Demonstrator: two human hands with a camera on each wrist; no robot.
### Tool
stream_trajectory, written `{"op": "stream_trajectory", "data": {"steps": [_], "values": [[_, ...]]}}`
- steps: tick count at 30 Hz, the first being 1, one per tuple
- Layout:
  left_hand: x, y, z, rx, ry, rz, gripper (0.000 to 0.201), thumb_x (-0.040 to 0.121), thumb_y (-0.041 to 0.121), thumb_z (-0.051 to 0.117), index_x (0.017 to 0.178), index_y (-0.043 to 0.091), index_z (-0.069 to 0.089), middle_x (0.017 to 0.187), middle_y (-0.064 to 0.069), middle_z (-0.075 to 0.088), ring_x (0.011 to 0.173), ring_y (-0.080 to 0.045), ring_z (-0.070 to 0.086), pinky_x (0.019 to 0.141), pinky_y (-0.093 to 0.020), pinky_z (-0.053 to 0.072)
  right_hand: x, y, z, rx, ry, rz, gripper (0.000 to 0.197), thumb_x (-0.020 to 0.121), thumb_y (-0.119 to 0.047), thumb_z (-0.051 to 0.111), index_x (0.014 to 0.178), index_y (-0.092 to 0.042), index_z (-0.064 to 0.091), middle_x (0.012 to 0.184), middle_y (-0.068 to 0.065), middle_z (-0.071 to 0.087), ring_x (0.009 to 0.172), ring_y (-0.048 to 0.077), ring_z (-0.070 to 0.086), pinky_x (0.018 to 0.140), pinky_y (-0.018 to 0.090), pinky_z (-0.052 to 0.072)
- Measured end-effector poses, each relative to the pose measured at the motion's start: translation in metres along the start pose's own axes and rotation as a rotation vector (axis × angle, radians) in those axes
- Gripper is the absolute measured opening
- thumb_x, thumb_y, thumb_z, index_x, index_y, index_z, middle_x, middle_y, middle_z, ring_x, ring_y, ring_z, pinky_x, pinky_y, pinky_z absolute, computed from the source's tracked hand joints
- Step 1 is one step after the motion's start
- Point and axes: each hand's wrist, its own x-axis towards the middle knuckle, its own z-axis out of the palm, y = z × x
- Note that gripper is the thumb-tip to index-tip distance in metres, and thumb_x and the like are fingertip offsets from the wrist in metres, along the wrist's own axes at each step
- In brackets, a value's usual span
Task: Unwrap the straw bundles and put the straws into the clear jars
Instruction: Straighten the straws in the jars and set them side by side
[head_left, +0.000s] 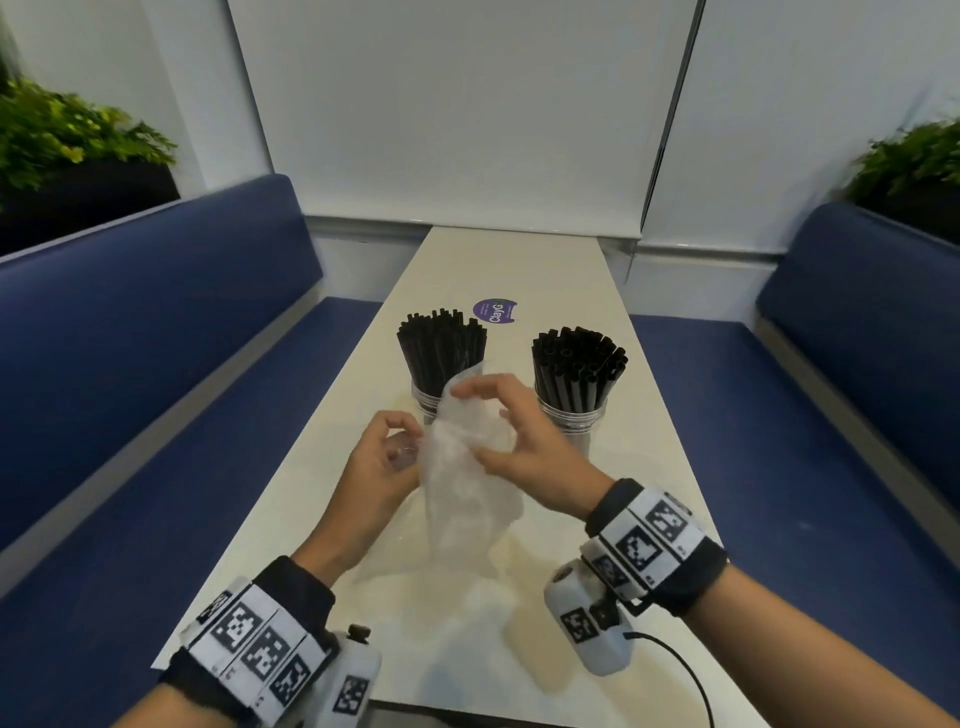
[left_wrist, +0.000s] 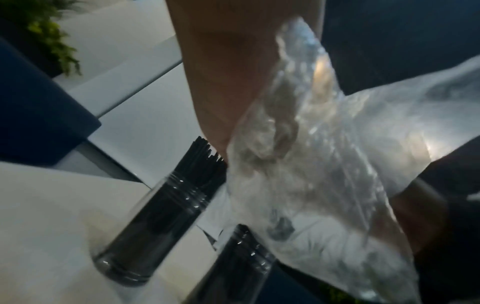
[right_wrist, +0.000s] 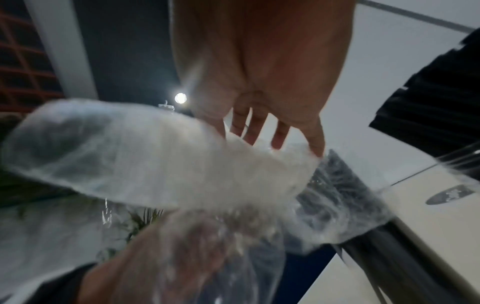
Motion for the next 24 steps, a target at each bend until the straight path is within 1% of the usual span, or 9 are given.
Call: {"op": "stream_trajectory", "data": {"steps": [3, 5, 7, 9, 12, 14, 16, 21, 24], "values": [[-0.006, 0.015, 0.009, -0.235, -0.007, -0.055, 0.036, 0.080, 0.007, 0.061, 0.106, 0.028, 0.047, 0.092, -0.007, 0.073, 0.075, -0.019, 0.070, 0.058, -0.029, 0.057, 0.000, 0.001, 0.008, 0.060, -0.040, 0.081, 0.075, 0.057, -0.040, 0.058, 0.127, -0.042, 0.031, 0.143, 0.002, 0.024, 0.134, 0.013, 0.023, 0.109, 0.023, 0.023], [-0.009, 0.022, 0.010, -0.329, -0.028, -0.066, 0.030, 0.087, 0.008, 0.054, 0.110, 0.028, 0.049, 0.099, -0.012, 0.072, 0.078, -0.021, 0.070, 0.059, -0.029, 0.058, -0.001, 0.003, 0.009, 0.249, -0.097, 0.155, 0.072, 0.063, -0.027, 0.066, 0.130, -0.028, 0.039, 0.139, 0.003, 0.039, 0.126, 0.013, 0.040, 0.105, 0.028, 0.037], [-0.011, 0.025, 0.011, -0.376, -0.038, -0.072, 0.027, 0.093, 0.009, 0.044, 0.112, 0.027, 0.051, 0.102, -0.014, 0.070, 0.082, -0.021, 0.069, 0.061, -0.026, 0.057, -0.002, 0.006, 0.011, 0.320, -0.073, 0.192, 0.050, 0.071, -0.013, 0.067, 0.119, -0.013, 0.050, 0.115, 0.006, 0.058, 0.103, 0.016, 0.056, 0.091, 0.035, 0.048], [-0.011, 0.025, 0.012, -0.354, -0.056, -0.051, 0.025, 0.092, 0.015, 0.049, 0.115, 0.027, 0.051, 0.105, -0.009, 0.070, 0.087, -0.017, 0.068, 0.066, -0.023, 0.056, -0.001, 0.006, 0.011, 0.207, 0.068, 0.173, 0.031, 0.074, -0.012, 0.066, 0.102, -0.009, 0.054, 0.094, 0.005, 0.061, 0.088, 0.017, 0.057, 0.080, 0.037, 0.051], [-0.015, 0.021, 0.011, -0.006, 0.068, 0.164, 0.033, 0.081, 0.021, 0.062, 0.110, 0.034, 0.054, 0.114, 0.017, 0.061, 0.107, 0.000, 0.057, 0.085, -0.012, 0.048, 0.007, 0.005, 0.005, 0.049, 0.341, 0.157, 0.021, 0.080, -0.004, 0.062, 0.088, -0.014, 0.046, 0.078, 0.000, 0.051, 0.067, 0.008, 0.046, 0.060, 0.014, 0.040], [-0.018, 0.019, 0.009, 0.205, 0.266, 0.268, 0.028, 0.083, 0.011, 0.066, 0.097, 0.035, 0.061, 0.110, 0.017, 0.053, 0.105, -0.001, 0.053, 0.089, -0.011, 0.043, 0.014, 0.003, 0.000, 0.032, 0.492, 0.129, 0.026, 0.079, 0.002, 0.056, 0.083, -0.019, 0.041, 0.080, 0.007, 0.051, 0.068, 0.017, 0.047, 0.062, 0.019, 0.041], [-0.020, 0.021, 0.012, 0.160, 0.311, 0.220, 0.018, 0.085, 0.016, 0.064, 0.096, 0.030, 0.065, 0.107, 0.011, 0.057, 0.097, -0.007, 0.057, 0.086, -0.019, 0.046, 0.019, -0.002, -0.001, 0.013, 0.549, 0.077, 0.025, 0.076, 0.005, 0.050, 0.085, -0.016, 0.039, 0.089, 0.018, 0.051, 0.077, 0.029, 0.049, 0.068, 0.037, 0.043], [-0.015, 0.036, 0.030, -0.353, 0.009, -0.086, 0.050, 0.083, 0.046, 0.048, 0.128, 0.025, 0.052, 0.126, -0.006, 0.062, 0.116, -0.021, 0.060, 0.094, -0.039, 0.053, 0.018, -0.031, 0.022, 0.067, 0.290, -0.020, 0.022, 0.080, -0.011, 0.052, 0.096, -0.020, 0.040, 0.093, 0.008, 0.056, 0.071, -0.002, 0.053, 0.061, 0.012, 0.041], [-0.009, 0.036, 0.025, -0.491, 0.101, -0.061, 0.057, 0.078, 0.035, 0.057, 0.132, 0.018, 0.046, 0.126, -0.012, 0.062, 0.113, -0.024, 0.062, 0.087, -0.035, 0.055, 0.015, -0.034, 0.031, 0.283, 0.125, 0.043, 0.038, 0.080, -0.008, 0.063, 0.100, -0.029, 0.040, 0.106, 0.009, 0.058, 0.088, 0.013, 0.060, 0.081, 0.030, 0.052]]}}
